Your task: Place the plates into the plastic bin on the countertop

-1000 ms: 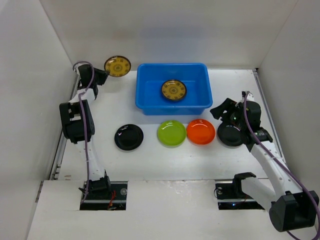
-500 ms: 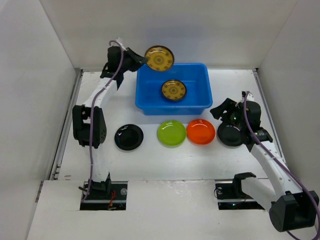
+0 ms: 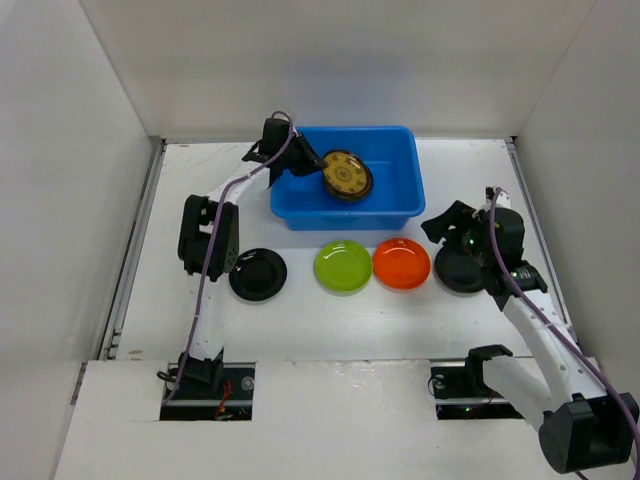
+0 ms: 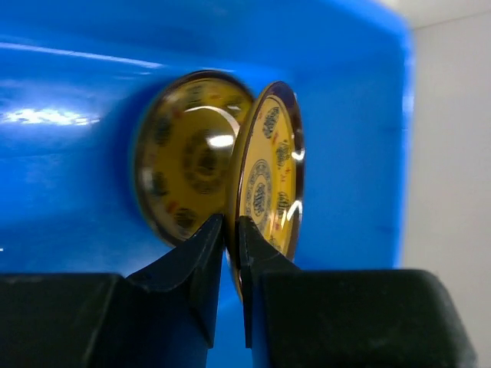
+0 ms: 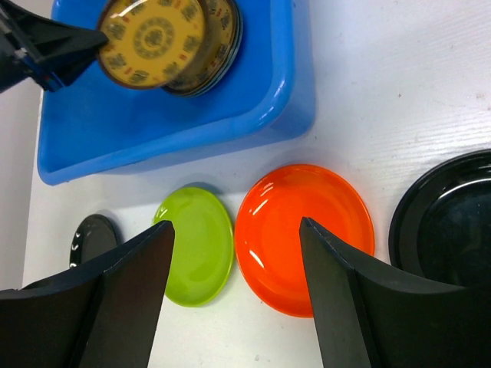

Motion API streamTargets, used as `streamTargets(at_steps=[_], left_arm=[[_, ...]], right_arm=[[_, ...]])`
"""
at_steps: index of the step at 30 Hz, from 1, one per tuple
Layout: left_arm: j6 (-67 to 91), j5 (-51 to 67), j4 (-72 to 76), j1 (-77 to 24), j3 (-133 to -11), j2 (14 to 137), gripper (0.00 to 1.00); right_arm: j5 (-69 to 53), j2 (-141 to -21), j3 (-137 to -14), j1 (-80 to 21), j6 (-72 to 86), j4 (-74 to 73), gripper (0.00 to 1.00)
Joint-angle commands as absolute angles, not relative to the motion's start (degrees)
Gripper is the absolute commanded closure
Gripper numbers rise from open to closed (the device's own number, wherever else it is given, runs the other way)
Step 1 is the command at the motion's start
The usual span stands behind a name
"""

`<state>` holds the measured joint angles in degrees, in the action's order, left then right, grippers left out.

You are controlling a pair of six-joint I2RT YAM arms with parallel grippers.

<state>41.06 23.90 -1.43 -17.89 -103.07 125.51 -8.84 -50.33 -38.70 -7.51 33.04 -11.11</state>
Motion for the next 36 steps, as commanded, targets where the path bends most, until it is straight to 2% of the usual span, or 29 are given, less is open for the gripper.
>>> streamTargets(at_steps=[1, 4, 8, 13, 17, 21, 24, 36], left_arm=[[38.0, 22.8, -2.3, -18.0, -107.7, 126.1, 0.88], [36.3, 21.9, -3.9, -18.5, -108.6, 127.8, 0.86], [35.7, 21.4, -4.0, -19.1, -108.6, 128.0, 0.75], [34.4, 20.6, -3.3, -19.2, -109.8, 125.6, 0.48], [32.8, 19.4, -5.3, -18.9, -112.1, 120.1, 0.33], [28.9, 17.8, -8.0, -16.9, -110.7, 112.2, 0.28], [28.1, 16.9, -10.5, -13.7, -104.4, 105.6, 0.27], [37.6, 10.3, -13.3, -4.4, -55.4, 73.2, 0.30]], right_arm=[[-8.7, -48.8, -38.1, -7.1, 33.4, -10.0, 0.28], [-8.4, -48.4, -37.8, -7.1, 33.4, -10.4, 0.28], [-8.4, -48.1, -37.6, -6.9, 33.5, -10.5, 0.28], [-8.6, -48.5, -37.6, -6.8, 33.7, -10.2, 0.28], [-8.8, -49.5, -38.1, -7.0, 33.8, -9.8, 0.28], [-8.9, -51.3, -39.1, -7.1, 33.8, -8.8, 0.28], [-9.2, -53.6, -40.4, -8.3, 34.1, -7.6, 0.28], [-9.2, -65.6, -47.8, -18.5, 34.5, -4.0, 0.28]])
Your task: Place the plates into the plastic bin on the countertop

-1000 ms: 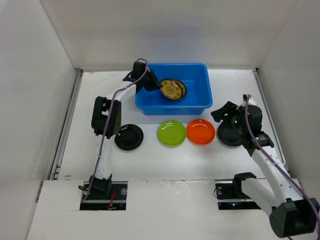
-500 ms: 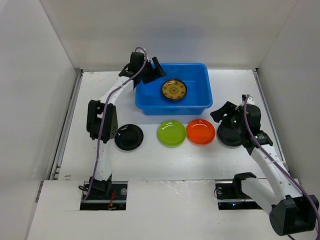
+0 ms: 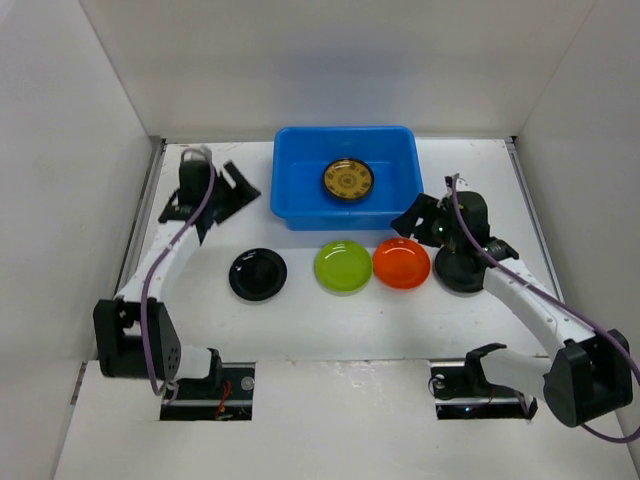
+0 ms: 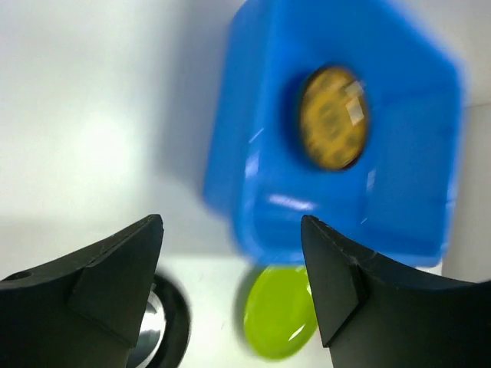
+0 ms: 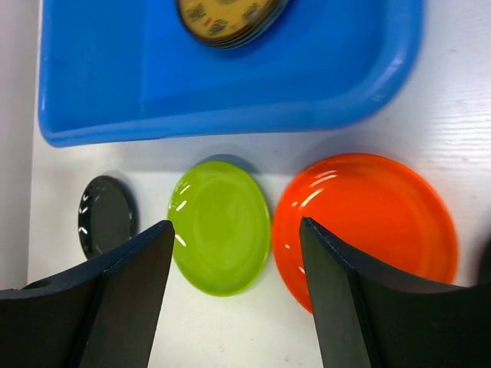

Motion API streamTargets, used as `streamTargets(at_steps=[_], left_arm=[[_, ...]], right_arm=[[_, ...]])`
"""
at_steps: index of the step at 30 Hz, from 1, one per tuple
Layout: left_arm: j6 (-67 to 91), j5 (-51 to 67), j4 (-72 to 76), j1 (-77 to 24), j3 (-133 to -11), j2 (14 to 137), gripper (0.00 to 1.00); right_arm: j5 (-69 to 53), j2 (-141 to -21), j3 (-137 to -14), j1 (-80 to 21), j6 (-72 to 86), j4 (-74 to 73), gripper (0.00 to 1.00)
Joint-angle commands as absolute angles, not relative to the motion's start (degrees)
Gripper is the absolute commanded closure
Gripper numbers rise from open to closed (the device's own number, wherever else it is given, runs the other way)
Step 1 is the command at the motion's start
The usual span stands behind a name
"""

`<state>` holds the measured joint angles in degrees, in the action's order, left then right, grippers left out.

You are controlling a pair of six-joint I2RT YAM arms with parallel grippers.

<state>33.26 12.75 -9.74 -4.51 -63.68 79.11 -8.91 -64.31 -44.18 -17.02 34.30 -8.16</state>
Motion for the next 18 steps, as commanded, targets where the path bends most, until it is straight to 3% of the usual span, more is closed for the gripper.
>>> streamTargets(at_steps=[1, 11, 18], left_arm=[[39.1, 9.4, -13.4, -4.3, -52.2, 70.6, 0.31], [55.6, -4.0, -24.0, -4.0, -34.2, 46.2, 0.34], [64.8, -6.4, -32.2, -5.1, -29.3, 42.9, 0.36]], right_arm=[[-9.3, -66.3, -48.2, -18.9, 34.4, -4.0, 0.28], [-10.5, -71.3, -51.6, -22.6, 34.1, -4.0, 0.28], [-10.6, -73.6, -52.2, -24.8, 34.5, -3.0, 0.28]])
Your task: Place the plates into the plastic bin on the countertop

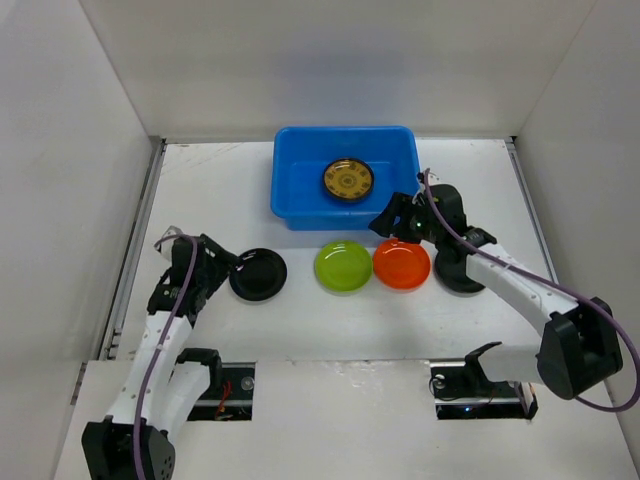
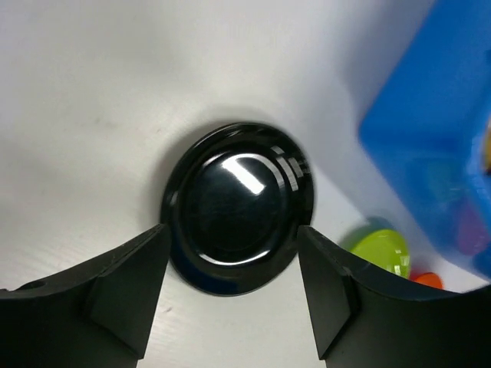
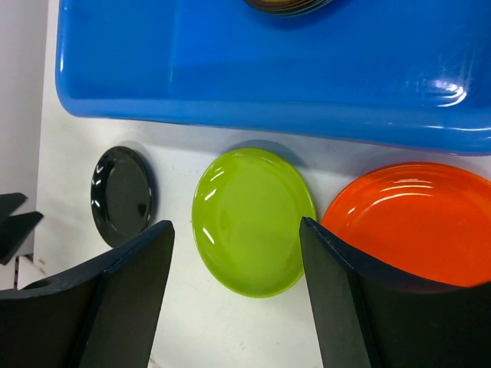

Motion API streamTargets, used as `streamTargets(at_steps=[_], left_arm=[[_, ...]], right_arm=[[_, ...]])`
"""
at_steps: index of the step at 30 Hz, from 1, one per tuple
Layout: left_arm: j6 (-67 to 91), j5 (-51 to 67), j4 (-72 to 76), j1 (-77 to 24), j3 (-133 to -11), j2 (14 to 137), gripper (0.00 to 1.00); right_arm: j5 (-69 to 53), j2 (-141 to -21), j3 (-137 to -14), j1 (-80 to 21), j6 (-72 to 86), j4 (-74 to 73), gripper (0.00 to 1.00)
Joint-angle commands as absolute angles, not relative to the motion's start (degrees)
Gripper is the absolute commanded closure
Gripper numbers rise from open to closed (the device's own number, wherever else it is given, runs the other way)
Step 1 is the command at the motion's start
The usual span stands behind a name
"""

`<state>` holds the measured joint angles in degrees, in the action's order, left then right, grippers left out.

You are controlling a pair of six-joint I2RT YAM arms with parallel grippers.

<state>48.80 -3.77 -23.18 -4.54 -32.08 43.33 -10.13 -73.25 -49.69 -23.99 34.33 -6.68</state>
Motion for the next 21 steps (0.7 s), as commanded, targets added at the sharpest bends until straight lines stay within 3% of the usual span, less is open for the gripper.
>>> streamTargets(at_steps=[1, 17, 21], left_arm=[[66.4, -6.2, -32.3, -5.3, -28.5, 42.8, 0.36], [71.5, -0.6, -23.0, -6.4, -21.6, 52.8, 0.41], [71.5, 0.3, -18.8, -6.5, -20.9, 55.1, 0.50]], right_arm=[[-10.6, -73.7, -52.1, -25.0, 34.6, -2.8, 0.28], [-10.6, -69.8, -46.0, -24.5, 35.9, -1.7, 0.28], [-10.6, -69.1, -45.3, -24.2, 36.0, -1.7, 0.28]])
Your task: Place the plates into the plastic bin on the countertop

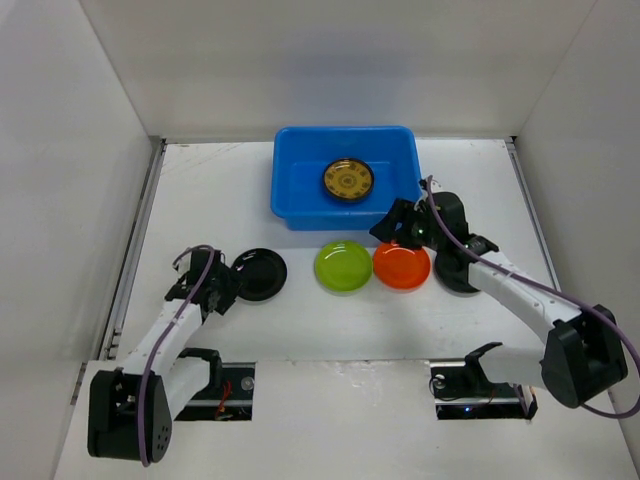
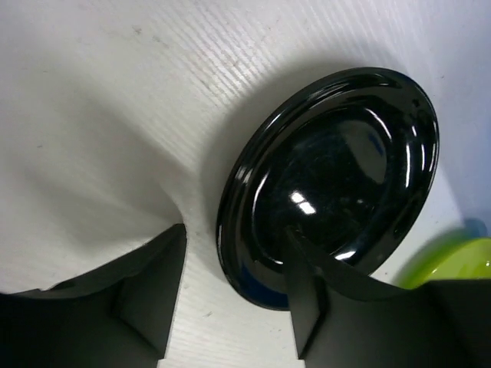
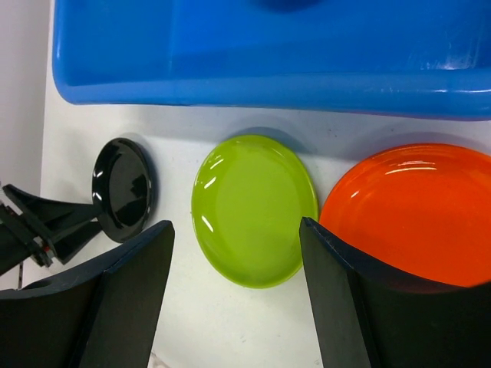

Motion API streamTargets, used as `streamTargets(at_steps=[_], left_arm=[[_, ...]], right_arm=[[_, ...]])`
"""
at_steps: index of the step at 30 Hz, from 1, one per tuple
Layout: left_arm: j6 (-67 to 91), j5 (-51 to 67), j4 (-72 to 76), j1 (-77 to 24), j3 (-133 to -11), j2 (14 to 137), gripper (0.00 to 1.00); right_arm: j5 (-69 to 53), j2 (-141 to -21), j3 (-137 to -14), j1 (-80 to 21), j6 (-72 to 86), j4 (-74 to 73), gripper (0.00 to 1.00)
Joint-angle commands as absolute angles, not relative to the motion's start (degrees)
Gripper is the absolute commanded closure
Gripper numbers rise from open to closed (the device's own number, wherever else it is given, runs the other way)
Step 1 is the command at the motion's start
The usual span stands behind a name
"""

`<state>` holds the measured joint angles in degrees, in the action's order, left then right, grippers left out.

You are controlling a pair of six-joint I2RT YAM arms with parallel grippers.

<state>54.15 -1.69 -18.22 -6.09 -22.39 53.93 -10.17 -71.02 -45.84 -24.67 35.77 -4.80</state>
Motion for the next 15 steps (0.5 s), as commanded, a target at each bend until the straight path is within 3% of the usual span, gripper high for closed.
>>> streamTargets(at_steps=[1, 3, 9, 15], left_arm=[[71.5, 0.7, -17.3, -6.3, -20.7, 56.0, 0.54], [71.6, 1.5, -15.3, -5.9, -20.6, 57.7, 0.58], [72.2, 2.1, -8.8, -4.5, -20.5, 64.5, 0.89], [72.1, 2.1, -4.3, 2.2, -23.4, 65.7, 0.95]], right_arm=[[-10.6, -69.1, -45.2, -24.2, 36.0, -1.7, 0.28], [-10.6, -69.0, -45.2, -24.2, 36.0, -1.7, 0.28], [-10.6, -68.2, -45.1, -23.8, 36.0, -1.7, 0.28], [-10.5, -67.0, -45.0, -22.8, 36.0, -2.3, 0.28]])
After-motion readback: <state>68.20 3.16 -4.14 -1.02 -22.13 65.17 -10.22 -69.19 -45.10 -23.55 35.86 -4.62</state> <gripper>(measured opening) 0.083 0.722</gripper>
